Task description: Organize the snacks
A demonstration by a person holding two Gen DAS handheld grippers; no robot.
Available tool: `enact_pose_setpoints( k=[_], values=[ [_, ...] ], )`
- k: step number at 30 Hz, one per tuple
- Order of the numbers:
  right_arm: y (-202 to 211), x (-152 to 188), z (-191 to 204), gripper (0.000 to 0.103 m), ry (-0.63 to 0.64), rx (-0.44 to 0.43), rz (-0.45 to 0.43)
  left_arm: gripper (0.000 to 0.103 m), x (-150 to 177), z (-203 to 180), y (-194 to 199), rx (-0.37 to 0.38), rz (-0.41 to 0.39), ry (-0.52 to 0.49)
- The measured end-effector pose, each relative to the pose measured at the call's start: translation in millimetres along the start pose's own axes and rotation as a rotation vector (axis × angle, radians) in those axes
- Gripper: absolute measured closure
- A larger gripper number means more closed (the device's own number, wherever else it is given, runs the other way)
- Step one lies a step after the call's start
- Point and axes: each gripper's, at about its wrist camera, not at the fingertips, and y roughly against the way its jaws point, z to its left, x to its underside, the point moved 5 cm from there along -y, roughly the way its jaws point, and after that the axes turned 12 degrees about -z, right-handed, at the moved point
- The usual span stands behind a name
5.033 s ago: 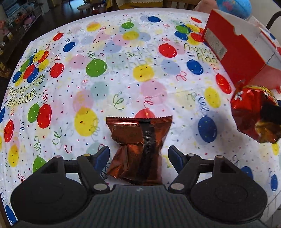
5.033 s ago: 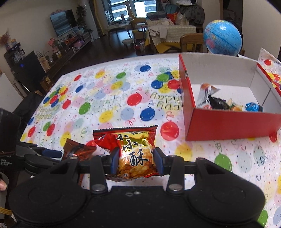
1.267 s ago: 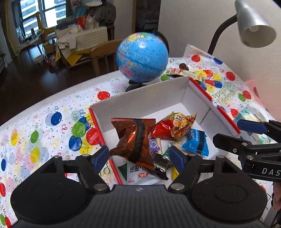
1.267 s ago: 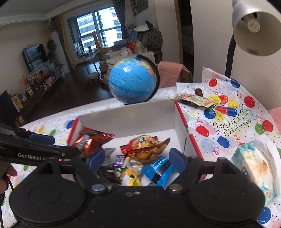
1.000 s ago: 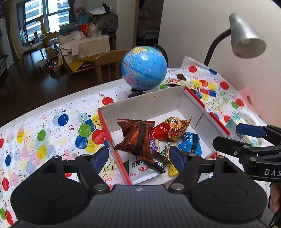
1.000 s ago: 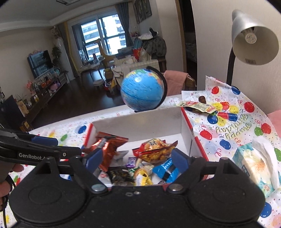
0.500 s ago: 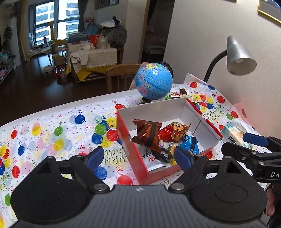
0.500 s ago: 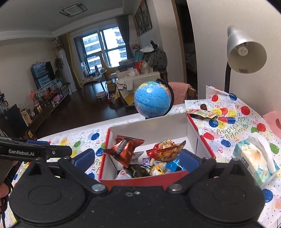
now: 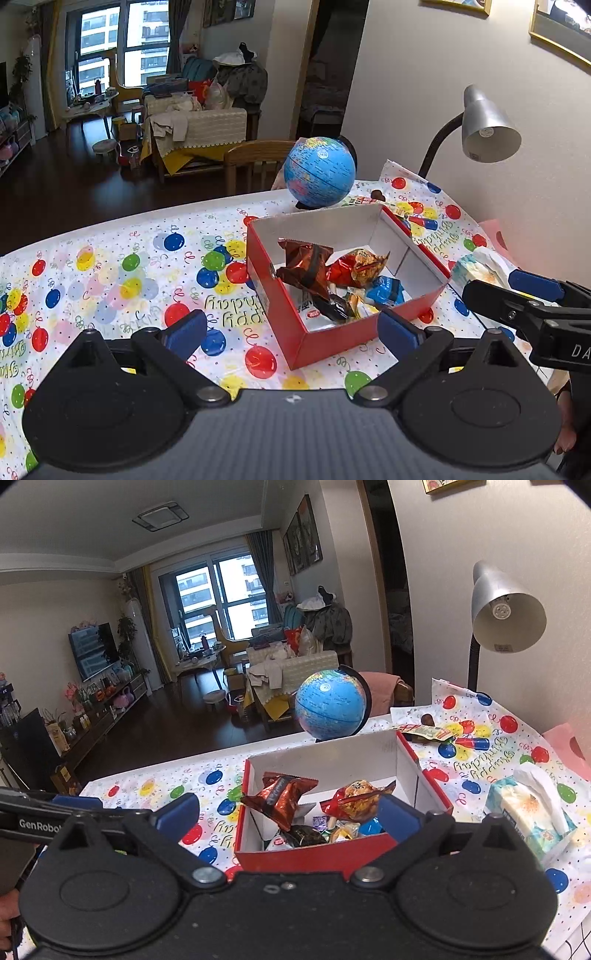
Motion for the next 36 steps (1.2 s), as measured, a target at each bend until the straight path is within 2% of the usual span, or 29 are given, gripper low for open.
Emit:
enact_pose_setpoints(
  k=[36],
  values=[
    [4.5, 2.8, -1.5, 0.000, -0.008, 0.026, 0.006, 0.004, 5.2, -6.2, 7.3, -0.007, -0.012, -0.008]
  ],
)
